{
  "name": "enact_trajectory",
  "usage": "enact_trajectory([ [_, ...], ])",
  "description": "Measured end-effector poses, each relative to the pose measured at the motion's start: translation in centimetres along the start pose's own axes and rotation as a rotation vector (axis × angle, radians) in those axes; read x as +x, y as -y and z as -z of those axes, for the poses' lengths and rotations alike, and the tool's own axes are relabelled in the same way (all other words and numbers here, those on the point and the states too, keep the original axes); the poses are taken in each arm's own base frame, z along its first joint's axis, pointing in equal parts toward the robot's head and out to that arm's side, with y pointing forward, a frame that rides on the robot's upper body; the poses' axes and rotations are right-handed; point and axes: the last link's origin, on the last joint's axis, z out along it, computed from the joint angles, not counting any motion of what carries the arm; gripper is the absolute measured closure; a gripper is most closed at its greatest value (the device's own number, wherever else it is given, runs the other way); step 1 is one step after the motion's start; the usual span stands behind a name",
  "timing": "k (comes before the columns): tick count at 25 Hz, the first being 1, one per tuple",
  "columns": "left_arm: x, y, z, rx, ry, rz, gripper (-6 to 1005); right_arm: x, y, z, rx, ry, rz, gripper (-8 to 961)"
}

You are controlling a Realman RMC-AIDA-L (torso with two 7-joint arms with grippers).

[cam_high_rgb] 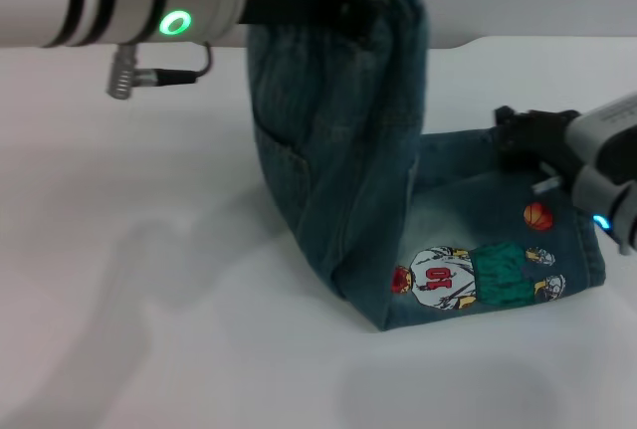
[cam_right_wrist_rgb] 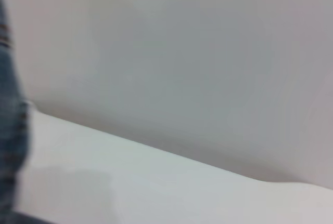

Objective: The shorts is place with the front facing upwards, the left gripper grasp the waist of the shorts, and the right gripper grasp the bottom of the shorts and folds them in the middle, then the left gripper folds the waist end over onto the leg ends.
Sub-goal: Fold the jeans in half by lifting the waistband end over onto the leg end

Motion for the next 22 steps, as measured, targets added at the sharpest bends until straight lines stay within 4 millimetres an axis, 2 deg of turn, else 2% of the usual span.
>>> enact_trajectory([
  [6, 0.4, -2.1, -0.7, -0.078, -0.041, -0.018, 944, 2.0, 4.1, 2.4, 0.168, -0.013, -0.078, 949],
  [10, 0.2, -2.9, -1.4, -0.107, -0.050, -0.026, 936, 3.1, 7.3, 5.1, 0.303, 0.008, -0.090, 948],
  [13, -0.5, -3.1, -2.3, -0.114, -0.043, -0.022, 930, 3.7, 9.3, 7.9, 0.404, 0.066, -0.135, 948],
  [17, -1.3, -3.4, -3.5, -0.127, -0.036, -0.012, 922, 4.3, 10.4, 10.7, 0.471, 0.132, -0.172, 948],
  [22, -1.3, -3.7, -4.2, -0.144, -0.036, -0.021, 912, 4.2, 10.0, 10.9, 0.441, 0.146, -0.171, 948],
])
